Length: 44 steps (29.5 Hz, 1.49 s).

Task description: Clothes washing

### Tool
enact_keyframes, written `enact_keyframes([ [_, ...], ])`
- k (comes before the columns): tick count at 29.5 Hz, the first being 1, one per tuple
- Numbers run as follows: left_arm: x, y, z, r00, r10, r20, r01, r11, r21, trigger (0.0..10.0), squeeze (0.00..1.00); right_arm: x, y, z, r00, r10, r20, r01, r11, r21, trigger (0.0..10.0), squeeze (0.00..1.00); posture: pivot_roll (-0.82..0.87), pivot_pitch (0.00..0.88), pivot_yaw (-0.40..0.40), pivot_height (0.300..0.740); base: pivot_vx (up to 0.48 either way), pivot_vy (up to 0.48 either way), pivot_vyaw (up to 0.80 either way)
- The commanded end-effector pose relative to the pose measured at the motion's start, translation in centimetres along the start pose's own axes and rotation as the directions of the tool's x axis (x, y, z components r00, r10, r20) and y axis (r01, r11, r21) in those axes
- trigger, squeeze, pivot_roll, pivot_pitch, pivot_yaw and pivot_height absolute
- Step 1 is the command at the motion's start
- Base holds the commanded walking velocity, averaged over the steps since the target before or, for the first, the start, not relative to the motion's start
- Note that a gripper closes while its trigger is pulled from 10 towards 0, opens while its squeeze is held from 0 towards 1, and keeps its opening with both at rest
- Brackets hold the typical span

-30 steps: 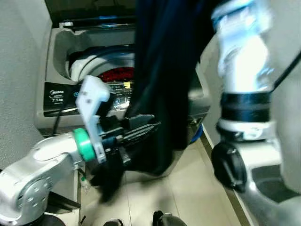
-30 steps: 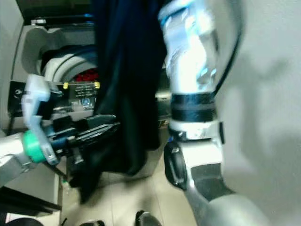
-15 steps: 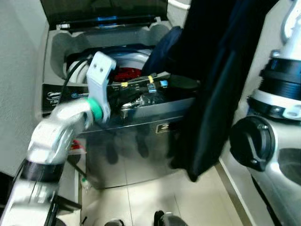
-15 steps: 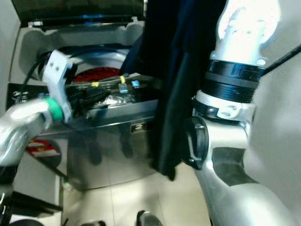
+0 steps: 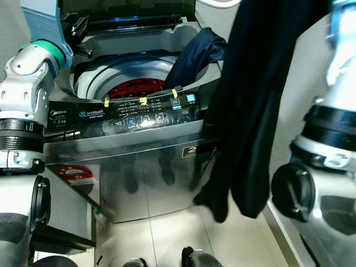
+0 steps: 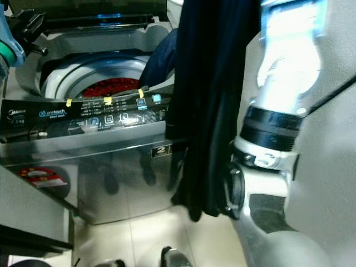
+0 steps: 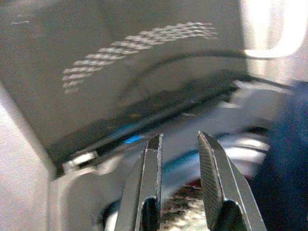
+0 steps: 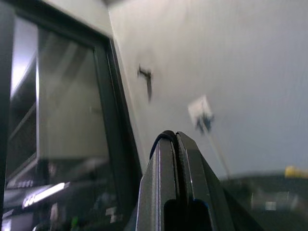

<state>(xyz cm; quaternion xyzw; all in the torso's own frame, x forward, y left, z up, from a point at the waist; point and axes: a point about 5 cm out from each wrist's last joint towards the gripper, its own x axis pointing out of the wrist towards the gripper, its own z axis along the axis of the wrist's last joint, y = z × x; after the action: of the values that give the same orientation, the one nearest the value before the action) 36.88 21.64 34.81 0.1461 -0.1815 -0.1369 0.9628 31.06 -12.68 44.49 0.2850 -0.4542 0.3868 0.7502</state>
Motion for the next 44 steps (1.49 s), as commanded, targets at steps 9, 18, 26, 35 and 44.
enact_keyframes([
  [9,-7.0,-8.7,0.6,0.886,-0.46,0.062,0.464,0.881,-0.09,10.0,0.04,1.5,1.4,0.4,0.996,0.081,0.035,-0.082,0.996,0.024,10.0,0.0,0.09,0.073,0.025,0.74,0.0,0.0,0.0],
  [18,-12.0,-13.6,1.4,0.686,-0.718,0.119,0.718,0.64,-0.274,10.0,0.0,3.5,1.3,1.1,0.991,0.097,0.089,-0.099,0.995,0.021,10.0,0.0,0.1,0.083,0.017,0.74,0.0,0.0,0.0],
  [26,-9.1,-17.7,-1.6,0.567,-0.803,0.181,0.761,0.427,-0.488,10.0,0.0,6.6,3.7,4.9,0.944,0.208,0.256,-0.26,0.947,0.187,10.0,0.0,0.09,0.079,0.005,0.74,0.0,0.0,0.0],
  [35,-2.4,-19.7,-3.8,0.669,-0.74,0.07,0.65,0.537,-0.538,10.0,0.0,7.4,6.0,7.7,0.892,0.289,0.347,-0.379,0.897,0.228,10.0,0.0,0.05,0.07,0.007,0.74,0.0,0.0,0.0],
  [44,6.2,-14.0,-2.7,0.965,-0.235,-0.117,0.186,0.927,-0.327,10.0,0.0,6.9,7.1,9.8,0.853,0.322,0.41,-0.436,0.872,0.224,10.0,0.0,0.05,0.069,0.017,0.74,0.0,0.0,0.0],
])
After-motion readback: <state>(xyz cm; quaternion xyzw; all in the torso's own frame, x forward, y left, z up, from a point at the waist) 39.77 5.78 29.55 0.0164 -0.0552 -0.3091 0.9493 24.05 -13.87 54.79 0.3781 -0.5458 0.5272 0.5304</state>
